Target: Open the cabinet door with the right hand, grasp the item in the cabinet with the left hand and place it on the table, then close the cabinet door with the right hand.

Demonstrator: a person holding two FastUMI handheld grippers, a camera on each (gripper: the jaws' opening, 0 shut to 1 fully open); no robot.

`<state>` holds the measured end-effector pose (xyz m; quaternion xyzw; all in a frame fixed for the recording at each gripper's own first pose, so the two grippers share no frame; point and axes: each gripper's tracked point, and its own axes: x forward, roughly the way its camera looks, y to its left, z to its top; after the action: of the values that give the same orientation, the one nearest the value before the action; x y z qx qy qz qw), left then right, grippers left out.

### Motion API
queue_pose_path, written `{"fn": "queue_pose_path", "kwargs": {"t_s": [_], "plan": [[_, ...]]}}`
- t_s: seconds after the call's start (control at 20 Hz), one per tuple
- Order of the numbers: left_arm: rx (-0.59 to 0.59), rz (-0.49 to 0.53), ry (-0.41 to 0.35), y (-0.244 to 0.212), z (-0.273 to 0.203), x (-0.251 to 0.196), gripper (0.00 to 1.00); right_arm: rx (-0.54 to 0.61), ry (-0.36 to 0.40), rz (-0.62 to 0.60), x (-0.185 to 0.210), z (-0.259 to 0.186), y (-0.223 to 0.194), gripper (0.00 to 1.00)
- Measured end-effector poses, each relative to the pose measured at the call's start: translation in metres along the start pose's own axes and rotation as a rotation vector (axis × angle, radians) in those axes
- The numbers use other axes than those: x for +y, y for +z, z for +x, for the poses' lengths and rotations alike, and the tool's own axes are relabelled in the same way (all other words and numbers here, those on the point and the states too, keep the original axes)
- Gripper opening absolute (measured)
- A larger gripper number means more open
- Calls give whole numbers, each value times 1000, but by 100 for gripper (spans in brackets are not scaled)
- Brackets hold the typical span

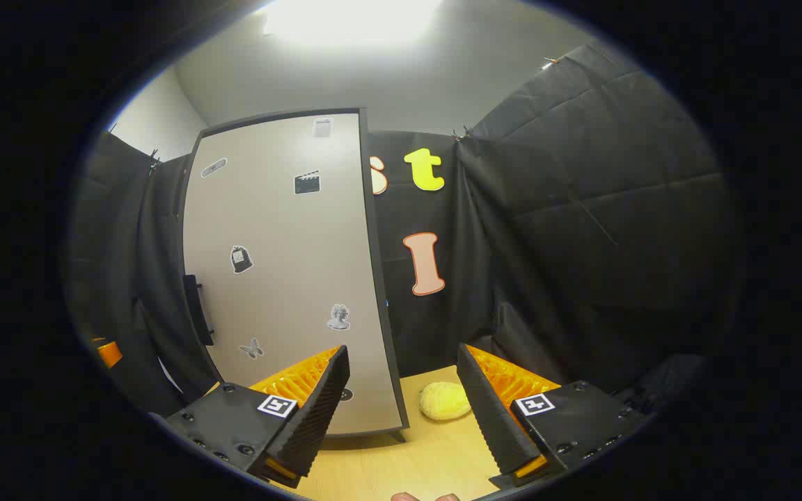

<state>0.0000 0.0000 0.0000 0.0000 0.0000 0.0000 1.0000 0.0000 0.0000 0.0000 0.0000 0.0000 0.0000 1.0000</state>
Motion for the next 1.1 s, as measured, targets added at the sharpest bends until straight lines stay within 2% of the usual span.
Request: {"fn": "queue_pose_path", "kwargs": {"t_s": [0.3, 0.5, 0.55, 0.6, 0.65, 0.75, 0.8, 0.85, 0.9, 0.95, 1.0, 1.1], "plan": [[-20, 0, 6, 6, -2, -2, 95, -31, 29, 1, 10, 4, 12, 98], [-20, 8, 12, 8, -2, -2, 93, -46, 41, -14, 16, 5, 17, 98], [-22, 9, 10, 9, -1, -2, 93, -49, 43, -18, 16, 6, 18, 93], [-21, 9, 8, 7, 0, -2, 93, -52, 46, -21, 18, 6, 19, 98], [-15, 9, 7, 6, 0, -2, 93, -52, 49, -20, 20, 6, 20, 93], [-7, 6, 5, 2, 1, -1, 93, -49, 58, -17, 25, 8, 20, 93], [-3, 4, 7, 1, 3, -1, 93, -48, 64, -17, 28, 10, 19, 98], [0, 0, 10, -1, 3, 1, 93, -46, 73, -15, 31, 12, 20, 98], [5, 2, 19, -4, 3, 2, 93, -42, 80, -10, 34, 16, 18, 93], [8, 13, 28, -7, 4, 5, 94, -34, 86, -3, 36, 19, 17, 93], [10, 29, 35, -9, 4, 6, 93, -23, 93, 4, 40, 22, 15, 98], [20, 59, 49, -16, 0, 12, 95, -20, 109, 18, 48, 27, 18, 98]]}}
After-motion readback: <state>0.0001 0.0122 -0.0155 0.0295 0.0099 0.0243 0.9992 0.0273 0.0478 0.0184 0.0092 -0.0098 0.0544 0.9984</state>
